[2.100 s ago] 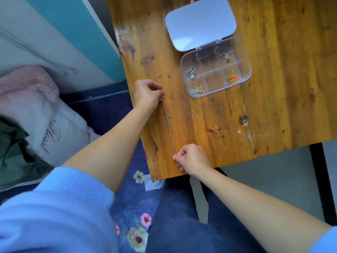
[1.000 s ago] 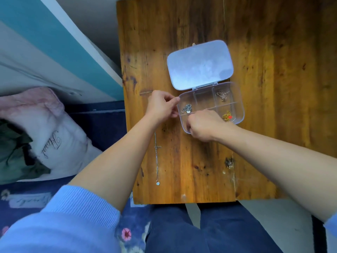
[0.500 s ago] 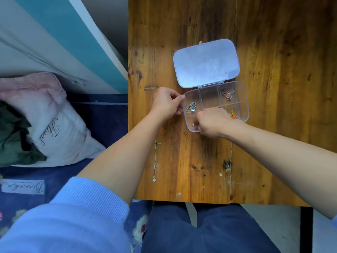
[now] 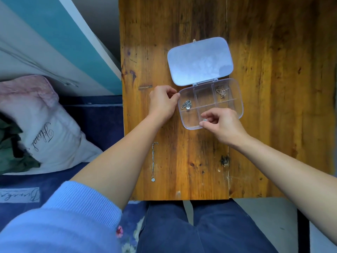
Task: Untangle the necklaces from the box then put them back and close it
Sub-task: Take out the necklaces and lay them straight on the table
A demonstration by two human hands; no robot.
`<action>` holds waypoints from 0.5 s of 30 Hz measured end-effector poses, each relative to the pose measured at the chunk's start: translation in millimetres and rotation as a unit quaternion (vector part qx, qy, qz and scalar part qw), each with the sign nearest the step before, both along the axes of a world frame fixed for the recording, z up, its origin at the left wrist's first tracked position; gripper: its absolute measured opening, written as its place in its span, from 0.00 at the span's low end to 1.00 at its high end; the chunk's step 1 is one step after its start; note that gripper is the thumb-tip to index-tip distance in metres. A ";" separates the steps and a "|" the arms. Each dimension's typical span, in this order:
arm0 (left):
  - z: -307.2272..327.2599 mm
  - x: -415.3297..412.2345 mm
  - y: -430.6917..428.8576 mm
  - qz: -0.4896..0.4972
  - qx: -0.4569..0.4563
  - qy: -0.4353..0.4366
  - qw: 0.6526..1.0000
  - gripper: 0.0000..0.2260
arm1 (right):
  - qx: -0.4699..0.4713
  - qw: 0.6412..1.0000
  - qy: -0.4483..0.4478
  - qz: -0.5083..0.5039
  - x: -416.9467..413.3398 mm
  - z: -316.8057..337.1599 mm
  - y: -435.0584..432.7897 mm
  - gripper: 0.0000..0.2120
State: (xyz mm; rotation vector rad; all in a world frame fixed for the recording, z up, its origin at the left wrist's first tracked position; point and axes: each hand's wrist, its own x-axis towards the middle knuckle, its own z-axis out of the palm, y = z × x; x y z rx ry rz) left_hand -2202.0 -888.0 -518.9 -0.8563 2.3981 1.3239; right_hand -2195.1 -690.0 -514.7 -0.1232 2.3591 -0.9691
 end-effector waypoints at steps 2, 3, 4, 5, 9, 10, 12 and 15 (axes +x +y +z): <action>6.3 5.7 5.5 -0.016 -0.062 0.034 0.997 0.08 | -0.015 0.999 -0.018 -0.044 7.6 0.9 8.3 0.06; 9.5 9.8 8.7 -0.027 -0.084 0.052 0.995 0.08 | -0.025 0.996 -0.037 -0.071 11.9 1.2 12.6 0.04; 11.9 14.9 12.1 -0.044 -0.102 0.068 0.991 0.08 | -0.037 0.993 -0.056 -0.102 16.6 1.3 17.0 0.03; 13.6 20.7 15.7 -0.068 -0.120 0.084 0.987 0.08 | -0.049 0.987 -0.070 -0.132 21.3 1.0 21.5 0.03; 11.8 40.5 32.8 -0.206 -0.189 0.152 0.948 0.06 | -0.114 0.950 -0.120 -0.265 34.6 -0.8 38.2 0.06; 10.1 42.7 38.1 -0.246 -0.202 0.166 0.933 0.07 | -0.136 0.932 -0.144 -0.302 36.4 -1.3 41.3 0.08; 5.1 43.4 49.2 -0.326 -0.210 0.176 0.905 0.08 | -0.184 0.894 -0.193 -0.360 39.2 -2.5 46.5 0.08; -2.6 36.6 64.7 -0.403 -0.180 0.140 0.886 0.11 | -0.231 0.856 -0.239 -0.396 41.0 -6.8 53.1 0.09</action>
